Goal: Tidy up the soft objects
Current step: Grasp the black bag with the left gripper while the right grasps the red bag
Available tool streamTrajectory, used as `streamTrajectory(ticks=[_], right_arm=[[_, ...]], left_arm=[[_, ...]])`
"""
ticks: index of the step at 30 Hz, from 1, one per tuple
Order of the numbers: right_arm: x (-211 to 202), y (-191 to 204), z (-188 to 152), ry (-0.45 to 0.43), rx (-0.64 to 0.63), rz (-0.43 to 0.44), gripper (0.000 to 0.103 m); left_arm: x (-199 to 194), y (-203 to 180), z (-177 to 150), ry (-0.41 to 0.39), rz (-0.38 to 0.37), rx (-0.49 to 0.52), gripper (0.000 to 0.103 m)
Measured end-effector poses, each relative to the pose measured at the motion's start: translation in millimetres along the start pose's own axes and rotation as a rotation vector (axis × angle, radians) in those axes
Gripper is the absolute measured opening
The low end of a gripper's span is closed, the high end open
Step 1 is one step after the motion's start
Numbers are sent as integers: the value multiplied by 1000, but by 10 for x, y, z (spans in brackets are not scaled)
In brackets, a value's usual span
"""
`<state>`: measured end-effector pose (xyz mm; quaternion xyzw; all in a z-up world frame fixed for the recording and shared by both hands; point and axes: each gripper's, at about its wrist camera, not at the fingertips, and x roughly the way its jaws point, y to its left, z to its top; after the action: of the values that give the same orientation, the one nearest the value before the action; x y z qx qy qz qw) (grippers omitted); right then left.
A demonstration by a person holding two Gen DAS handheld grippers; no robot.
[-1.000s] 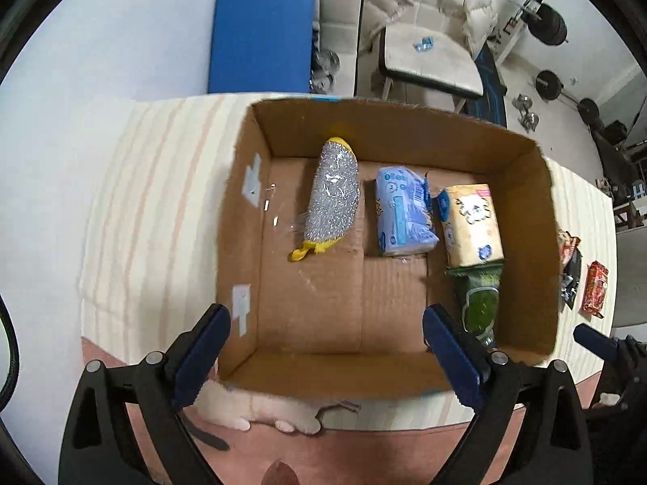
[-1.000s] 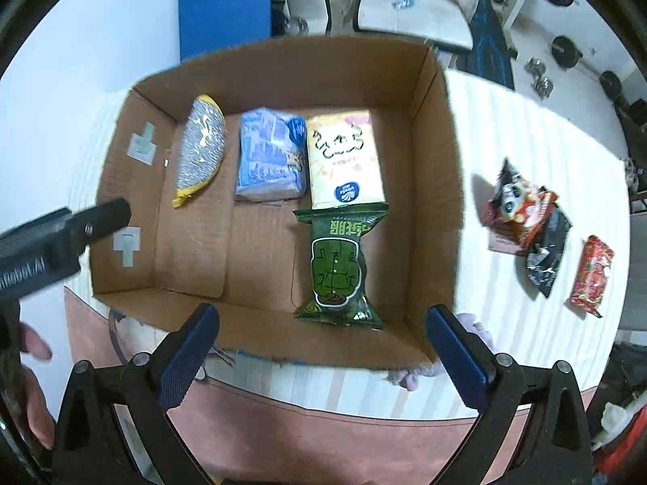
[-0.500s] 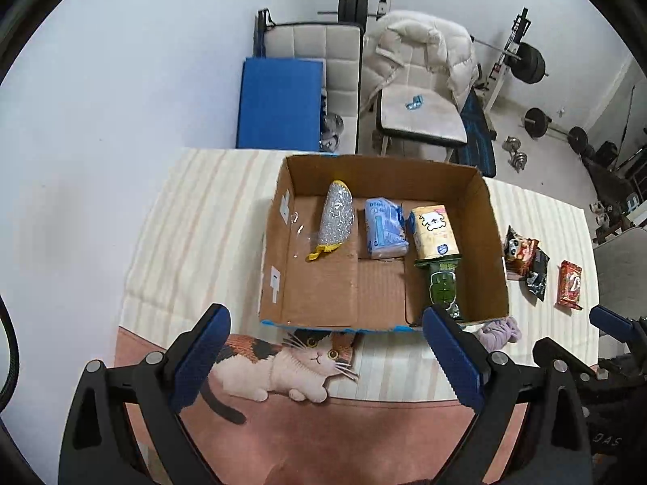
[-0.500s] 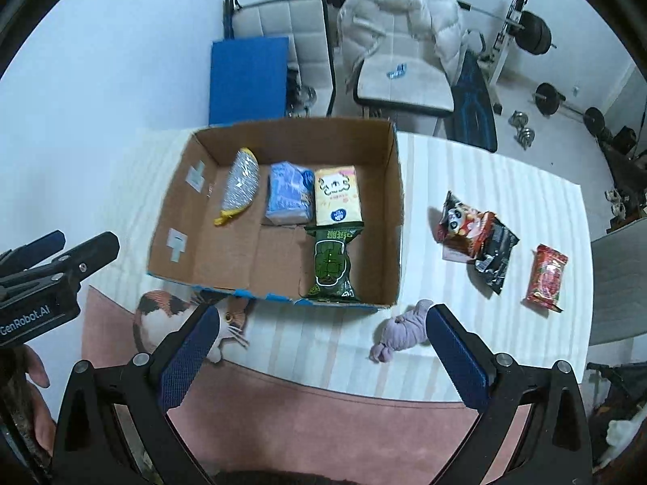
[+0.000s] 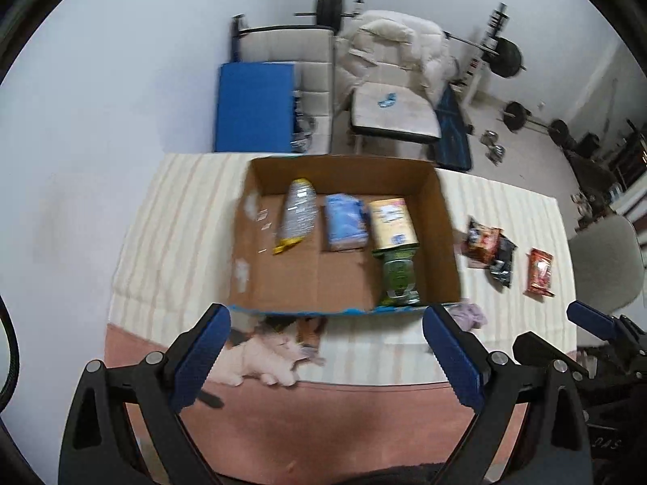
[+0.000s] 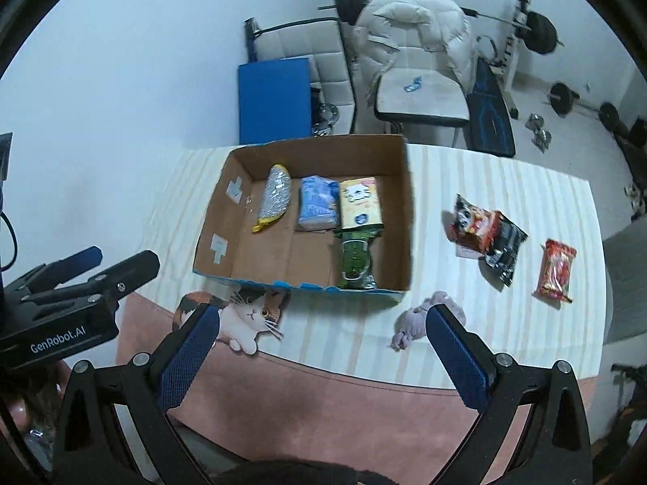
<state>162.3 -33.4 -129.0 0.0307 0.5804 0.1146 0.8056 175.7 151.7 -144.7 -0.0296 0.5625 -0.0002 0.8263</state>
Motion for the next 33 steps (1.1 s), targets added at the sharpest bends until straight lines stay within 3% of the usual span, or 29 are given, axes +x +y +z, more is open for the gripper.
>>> streamTrajectory(ticks=[7, 9, 14, 17, 19, 21, 26, 32, 33], right_arm=[[-174, -1161, 20, -30, 203, -100, 103], [-191, -1635, 16, -34, 272, -148, 103], [22, -2774, 1, 17, 411, -243, 103], [327, -3408, -18, 66, 494, -223, 103], [602, -3776, -33, 115, 536, -193, 103], [899, -4094, -54, 168, 574, -171, 99], [1437, -4495, -102, 256, 608, -140, 91], [1835, -4658, -72, 309, 612, -122, 90], [1881, -4660, -55, 313, 610, -121, 90]], left_arm=[[443, -1323, 394, 68, -144, 175, 98], [771, -1780, 532, 150, -207, 225, 98], [1633, -2636, 766, 283, -223, 254, 98], [2198, -3069, 725, 423, -256, 258, 88], [2538, -3312, 660, 503, -262, 266, 76], [2902, -3491, 587, 572, -241, 262, 73], [3462, -3677, 479, 642, -187, 235, 71], [3690, -3730, 569, 627, -136, 236, 70], [3684, -3730, 593, 610, -126, 249, 58]])
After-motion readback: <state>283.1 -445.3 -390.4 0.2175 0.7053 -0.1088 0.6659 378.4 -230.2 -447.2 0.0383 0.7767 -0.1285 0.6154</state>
